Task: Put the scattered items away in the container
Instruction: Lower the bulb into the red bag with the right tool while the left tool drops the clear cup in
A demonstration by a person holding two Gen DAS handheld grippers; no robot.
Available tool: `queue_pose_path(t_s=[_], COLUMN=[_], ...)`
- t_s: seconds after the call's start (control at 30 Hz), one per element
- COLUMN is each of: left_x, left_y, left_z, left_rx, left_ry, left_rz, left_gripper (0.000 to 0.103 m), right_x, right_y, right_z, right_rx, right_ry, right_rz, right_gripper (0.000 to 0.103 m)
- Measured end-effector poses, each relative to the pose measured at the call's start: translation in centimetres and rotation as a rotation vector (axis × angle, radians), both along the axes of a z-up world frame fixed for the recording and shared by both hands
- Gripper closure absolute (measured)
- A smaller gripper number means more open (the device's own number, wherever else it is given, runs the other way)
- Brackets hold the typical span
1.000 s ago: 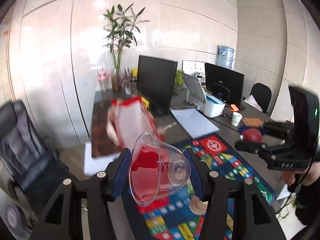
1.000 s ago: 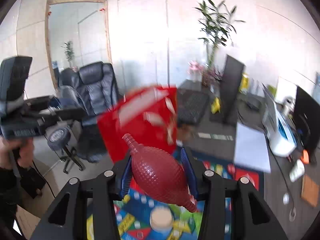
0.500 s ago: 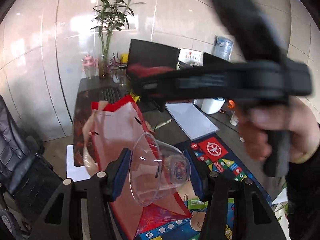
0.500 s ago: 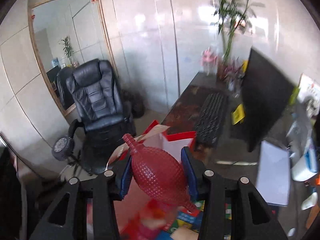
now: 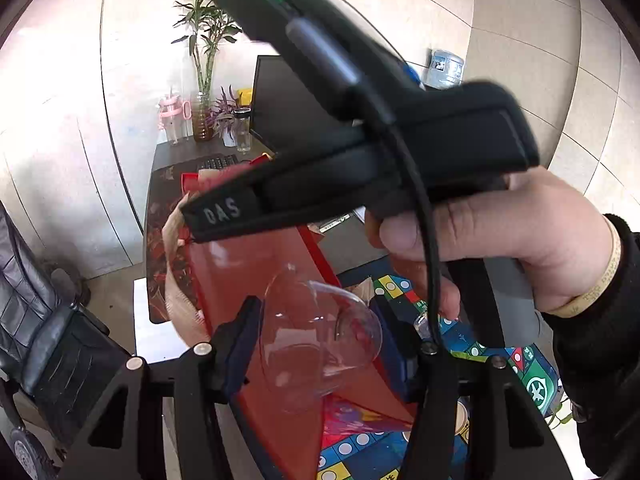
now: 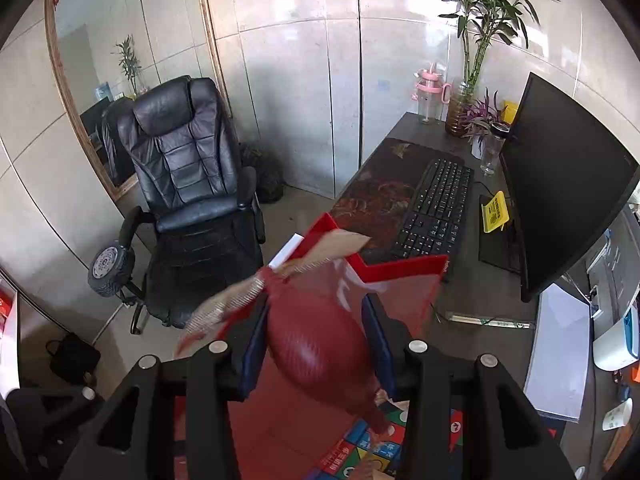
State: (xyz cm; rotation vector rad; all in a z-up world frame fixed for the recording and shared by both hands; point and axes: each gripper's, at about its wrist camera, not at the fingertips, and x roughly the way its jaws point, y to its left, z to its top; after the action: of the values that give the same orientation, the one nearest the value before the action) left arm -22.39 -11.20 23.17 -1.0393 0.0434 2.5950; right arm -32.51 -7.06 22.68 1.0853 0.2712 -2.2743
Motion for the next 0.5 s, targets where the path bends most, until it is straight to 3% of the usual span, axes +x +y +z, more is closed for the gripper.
queue_pose_path(t_s=[0.2, 0.3, 0.37, 0.5], left_x=[0.3, 0.5, 0.5, 1.0], left_y=[0.4, 0.3, 0.2, -0.6], left_z=[-0.3, -0.1, 0.1, 0.7], left_rx=[-0.018, -0.019, -0.011, -0.007], left_ry=[0.011, 0.008, 0.012, 0.020], left_rz=[0.008, 0.022, 0.025, 0.037], left_gripper=[0.022, 0.015, 0.014, 0.014], right_x=[0.0, 0.1, 0.1, 0.4], right_y=[0.1, 0.3, 0.3, 0.5], right_z=[-0.1, 0.4, 0.7, 1.5], right_rx=[0.004, -0.012, -0.029, -0.041], right_ry=[0.000, 0.002, -0.003, 0.017], right_rz=[-0.009, -0.017, -0.012, -0.024], right_gripper=[0.051, 0.036, 0.027, 0.027])
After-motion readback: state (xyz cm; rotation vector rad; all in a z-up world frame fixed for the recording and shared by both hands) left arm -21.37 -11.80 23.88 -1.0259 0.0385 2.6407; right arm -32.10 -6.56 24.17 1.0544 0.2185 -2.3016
